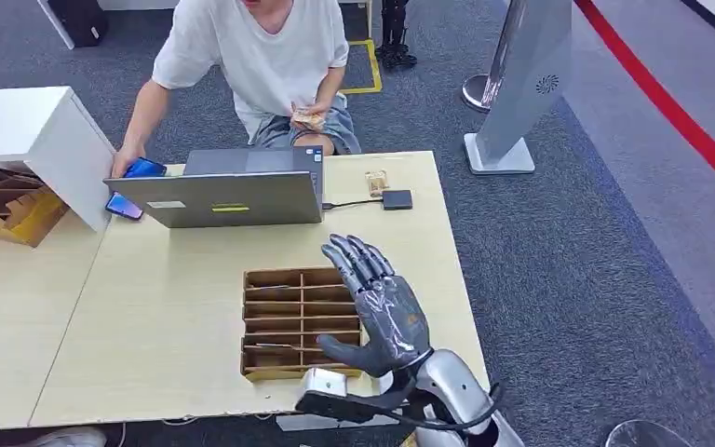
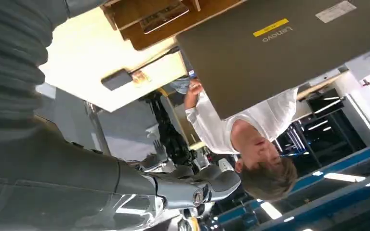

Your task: Pass the card to the sensor for recognition and then transmit it.

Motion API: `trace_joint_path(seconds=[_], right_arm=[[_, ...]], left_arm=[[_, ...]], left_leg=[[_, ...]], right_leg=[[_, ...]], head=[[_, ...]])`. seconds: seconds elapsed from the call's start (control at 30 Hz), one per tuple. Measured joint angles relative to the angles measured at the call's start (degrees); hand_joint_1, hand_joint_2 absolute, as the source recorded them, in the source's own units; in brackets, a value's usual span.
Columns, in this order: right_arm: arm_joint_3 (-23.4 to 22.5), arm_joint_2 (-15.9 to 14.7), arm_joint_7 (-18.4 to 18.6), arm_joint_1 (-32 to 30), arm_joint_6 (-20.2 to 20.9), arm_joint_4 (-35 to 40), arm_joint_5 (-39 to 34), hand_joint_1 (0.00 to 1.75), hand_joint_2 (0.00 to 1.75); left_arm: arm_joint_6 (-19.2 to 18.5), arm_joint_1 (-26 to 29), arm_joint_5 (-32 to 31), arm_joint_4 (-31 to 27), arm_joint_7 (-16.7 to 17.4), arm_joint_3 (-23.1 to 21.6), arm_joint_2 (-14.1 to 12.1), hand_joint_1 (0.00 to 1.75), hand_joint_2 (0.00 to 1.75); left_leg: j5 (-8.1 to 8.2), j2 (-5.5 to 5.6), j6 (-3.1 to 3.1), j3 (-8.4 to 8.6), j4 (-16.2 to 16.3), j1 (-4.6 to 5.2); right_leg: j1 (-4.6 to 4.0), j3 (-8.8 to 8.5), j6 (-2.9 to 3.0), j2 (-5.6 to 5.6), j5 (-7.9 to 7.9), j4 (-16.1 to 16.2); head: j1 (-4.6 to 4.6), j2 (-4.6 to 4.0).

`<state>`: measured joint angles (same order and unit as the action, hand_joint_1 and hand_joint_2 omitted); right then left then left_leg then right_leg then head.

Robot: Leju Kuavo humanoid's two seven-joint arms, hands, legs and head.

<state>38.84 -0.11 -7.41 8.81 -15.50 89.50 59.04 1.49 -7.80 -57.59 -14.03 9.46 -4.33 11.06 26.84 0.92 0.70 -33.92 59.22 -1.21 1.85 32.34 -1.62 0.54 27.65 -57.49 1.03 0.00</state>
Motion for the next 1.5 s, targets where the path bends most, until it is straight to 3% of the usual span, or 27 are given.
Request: trace_joint_path(seconds=[0.37,0.8,1.13,1.5], right_arm=[[6.10,-2.01,7.67,6.03,1.97,-4.59,10.55,0.00,1.75],[7.76,-2.49,8.04,7.68,2.19,-7.06,11.23,0.00,1.75],[9.31,-2.21,10.71,10.19,4.42,-10.91,10.84,0.00,1.75],[9.31,-1.36,11.60,11.02,5.25,-13.70,10.18,0.14,1.75]], left_arm=[[-0.48,-0.41,0.70,-0.57,0.35,-0.81,-0.02,0.00,0.00],[-0.48,-0.43,0.74,-0.57,0.35,-1.62,-0.02,0.00,0.00],[-0.55,-0.44,1.14,-0.85,0.35,-1.70,-0.02,0.00,0.00],[-0.48,-0.45,1.68,-0.87,0.35,-2.66,-0.02,0.00,0.00]], left_leg=[[0.00,0.00,0.00,0.01,0.00,0.00],[0.00,-0.01,0.00,0.01,0.00,0.00],[-0.01,0.00,0.00,0.01,0.00,0.00],[0.00,-0.01,0.00,0.01,0.00,0.00]], right_leg=[[0.00,0.00,0.00,0.02,-0.01,0.00],[0.00,0.00,0.01,0.02,-0.01,0.00],[0.00,0.00,0.00,0.02,-0.01,-0.01],[0.00,0.00,0.01,0.02,-0.01,-0.01]], head=[[0.00,0.00],[0.02,0.00],[0.00,0.00],[0.02,0.00]])
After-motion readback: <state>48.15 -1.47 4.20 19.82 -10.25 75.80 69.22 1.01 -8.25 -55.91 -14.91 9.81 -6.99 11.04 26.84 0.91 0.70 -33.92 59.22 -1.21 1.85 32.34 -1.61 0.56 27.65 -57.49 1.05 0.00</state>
